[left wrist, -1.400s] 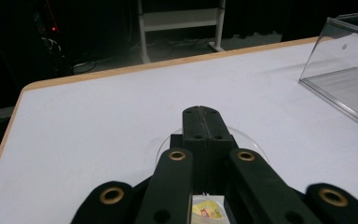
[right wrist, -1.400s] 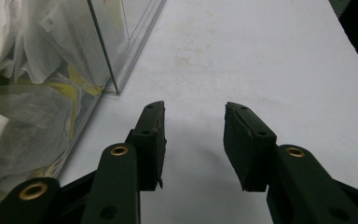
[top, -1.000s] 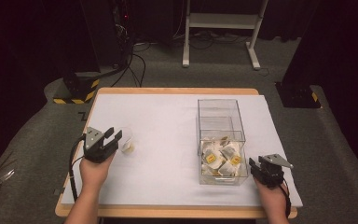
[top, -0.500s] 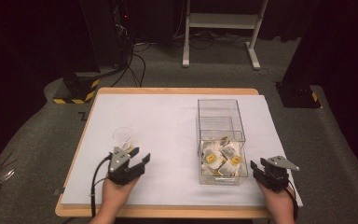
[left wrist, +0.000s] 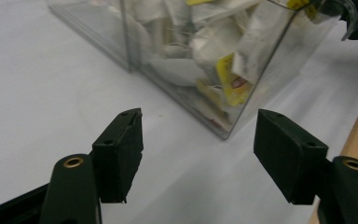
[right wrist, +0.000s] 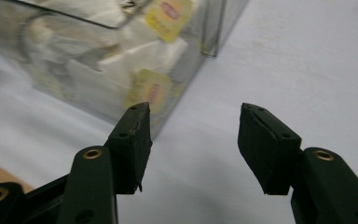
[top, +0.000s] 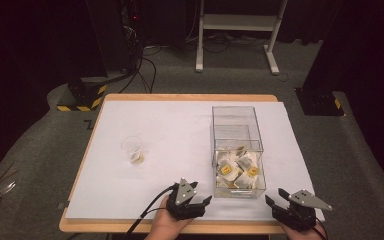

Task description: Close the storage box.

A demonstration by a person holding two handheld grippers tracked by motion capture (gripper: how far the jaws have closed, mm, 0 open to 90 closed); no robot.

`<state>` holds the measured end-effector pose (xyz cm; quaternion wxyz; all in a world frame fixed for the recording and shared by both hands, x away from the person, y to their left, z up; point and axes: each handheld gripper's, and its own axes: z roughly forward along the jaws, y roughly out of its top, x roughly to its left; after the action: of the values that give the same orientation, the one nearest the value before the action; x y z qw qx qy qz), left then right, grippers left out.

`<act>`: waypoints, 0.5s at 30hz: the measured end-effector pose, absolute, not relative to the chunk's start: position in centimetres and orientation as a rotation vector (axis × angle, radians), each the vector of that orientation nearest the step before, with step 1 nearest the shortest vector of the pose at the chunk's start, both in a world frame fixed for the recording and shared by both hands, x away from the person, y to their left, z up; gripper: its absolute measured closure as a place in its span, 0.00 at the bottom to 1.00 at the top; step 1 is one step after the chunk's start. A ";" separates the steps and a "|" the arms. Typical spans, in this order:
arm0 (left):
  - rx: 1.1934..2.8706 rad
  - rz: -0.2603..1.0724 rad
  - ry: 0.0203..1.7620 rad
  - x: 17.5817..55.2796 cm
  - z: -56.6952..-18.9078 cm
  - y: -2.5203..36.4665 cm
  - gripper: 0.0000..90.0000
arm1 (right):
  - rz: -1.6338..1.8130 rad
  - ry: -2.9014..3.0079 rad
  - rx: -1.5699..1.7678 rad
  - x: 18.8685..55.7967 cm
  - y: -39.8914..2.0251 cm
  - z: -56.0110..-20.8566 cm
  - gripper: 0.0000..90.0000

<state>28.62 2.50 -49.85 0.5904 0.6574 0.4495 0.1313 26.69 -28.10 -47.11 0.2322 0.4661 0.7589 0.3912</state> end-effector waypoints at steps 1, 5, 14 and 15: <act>1.531 0.302 1.046 28.8 -49.9 2.0 0.38 | 1.076 2.093 1.270 26.6 -27.8 -47.1 0.49; 1.532 0.314 1.033 29.4 -49.8 1.1 0.39 | 1.079 2.097 1.253 26.9 -26.8 -47.2 0.49; 1.497 0.356 1.078 32.1 -49.9 0.8 0.35 | 1.083 2.069 1.273 29.2 -26.6 -47.4 0.46; 1.494 0.369 1.084 32.7 -49.9 0.7 0.35 | 1.083 2.064 1.274 29.6 -26.7 -47.4 0.46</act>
<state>32.70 0.74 -49.89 0.5887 0.6416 0.4655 0.1586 29.60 -26.68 -47.43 0.2405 0.4655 0.7543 0.3957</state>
